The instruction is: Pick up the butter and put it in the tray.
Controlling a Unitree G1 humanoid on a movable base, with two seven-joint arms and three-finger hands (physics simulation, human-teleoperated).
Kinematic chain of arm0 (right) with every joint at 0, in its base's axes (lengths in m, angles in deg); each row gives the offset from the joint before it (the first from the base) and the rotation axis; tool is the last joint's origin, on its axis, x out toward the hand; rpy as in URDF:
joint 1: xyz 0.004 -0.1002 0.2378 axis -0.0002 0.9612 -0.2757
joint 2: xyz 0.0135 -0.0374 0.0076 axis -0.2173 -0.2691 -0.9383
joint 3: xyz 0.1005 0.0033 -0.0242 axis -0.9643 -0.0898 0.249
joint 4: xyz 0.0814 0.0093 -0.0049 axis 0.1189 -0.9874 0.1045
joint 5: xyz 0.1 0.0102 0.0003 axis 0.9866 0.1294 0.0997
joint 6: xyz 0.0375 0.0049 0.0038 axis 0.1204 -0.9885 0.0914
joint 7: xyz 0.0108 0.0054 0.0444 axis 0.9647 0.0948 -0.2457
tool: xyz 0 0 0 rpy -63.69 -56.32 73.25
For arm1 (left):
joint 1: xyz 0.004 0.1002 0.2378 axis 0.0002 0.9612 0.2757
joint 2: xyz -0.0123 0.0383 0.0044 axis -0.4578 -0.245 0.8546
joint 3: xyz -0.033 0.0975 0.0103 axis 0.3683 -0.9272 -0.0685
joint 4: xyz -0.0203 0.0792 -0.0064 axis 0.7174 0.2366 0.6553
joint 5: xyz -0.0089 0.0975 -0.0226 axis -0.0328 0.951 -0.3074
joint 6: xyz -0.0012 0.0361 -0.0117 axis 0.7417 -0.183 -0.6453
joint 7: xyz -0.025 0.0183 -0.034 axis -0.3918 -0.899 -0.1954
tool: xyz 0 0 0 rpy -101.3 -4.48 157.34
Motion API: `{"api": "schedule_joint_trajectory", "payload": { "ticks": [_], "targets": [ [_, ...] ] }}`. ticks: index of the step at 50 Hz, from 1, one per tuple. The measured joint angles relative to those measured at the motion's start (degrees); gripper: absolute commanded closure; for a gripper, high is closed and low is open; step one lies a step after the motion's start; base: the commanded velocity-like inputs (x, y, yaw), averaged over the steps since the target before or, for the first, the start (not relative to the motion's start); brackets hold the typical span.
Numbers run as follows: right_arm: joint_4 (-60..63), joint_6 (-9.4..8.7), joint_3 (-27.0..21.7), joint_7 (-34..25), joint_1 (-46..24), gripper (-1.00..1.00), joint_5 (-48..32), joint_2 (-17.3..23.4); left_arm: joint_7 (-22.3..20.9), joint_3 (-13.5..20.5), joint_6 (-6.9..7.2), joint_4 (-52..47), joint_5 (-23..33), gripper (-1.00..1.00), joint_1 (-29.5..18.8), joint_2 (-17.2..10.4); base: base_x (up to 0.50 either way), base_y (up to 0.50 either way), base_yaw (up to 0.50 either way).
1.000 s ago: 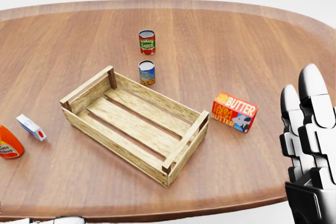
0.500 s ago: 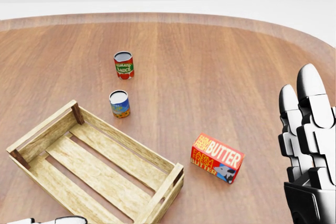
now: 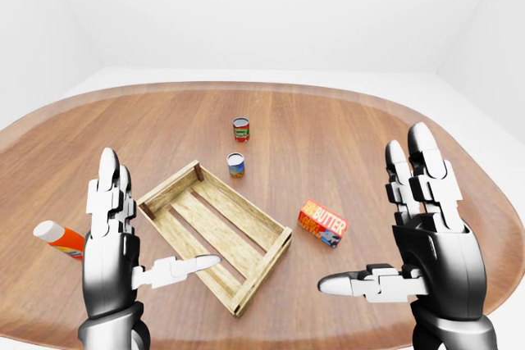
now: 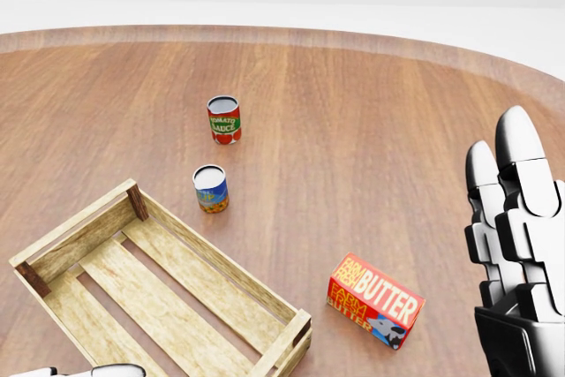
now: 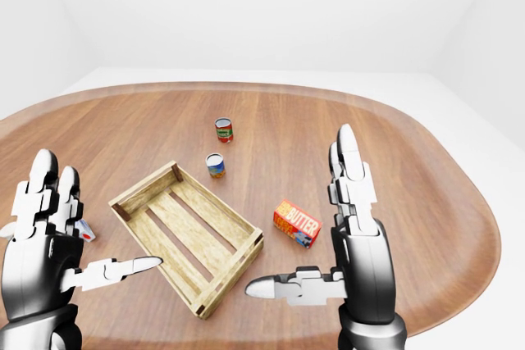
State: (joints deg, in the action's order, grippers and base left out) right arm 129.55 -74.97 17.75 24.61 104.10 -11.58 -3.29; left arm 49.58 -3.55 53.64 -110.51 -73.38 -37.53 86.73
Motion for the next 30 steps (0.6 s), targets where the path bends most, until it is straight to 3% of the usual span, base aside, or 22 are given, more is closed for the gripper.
{"api": "schedule_joint_trajectory", "payload": {
  "ticks": [23,30],
  "targets": [
    [-0.37,0.00,0.68,0.48,-0.47,-1.00,-0.53,0.38,-0.38,0.30,-0.08,-0.12,-0.32,-1.00,0.15,0.10,0.52,-0.22,0.00],
    [-0.60,0.00,0.92,0.05,-1.03,-1.00,-0.15,0.43,-0.47,0.48,-0.11,-0.14,-0.37,-1.00,0.18,0.14,0.19,-0.44,0.00]
  ]
}}
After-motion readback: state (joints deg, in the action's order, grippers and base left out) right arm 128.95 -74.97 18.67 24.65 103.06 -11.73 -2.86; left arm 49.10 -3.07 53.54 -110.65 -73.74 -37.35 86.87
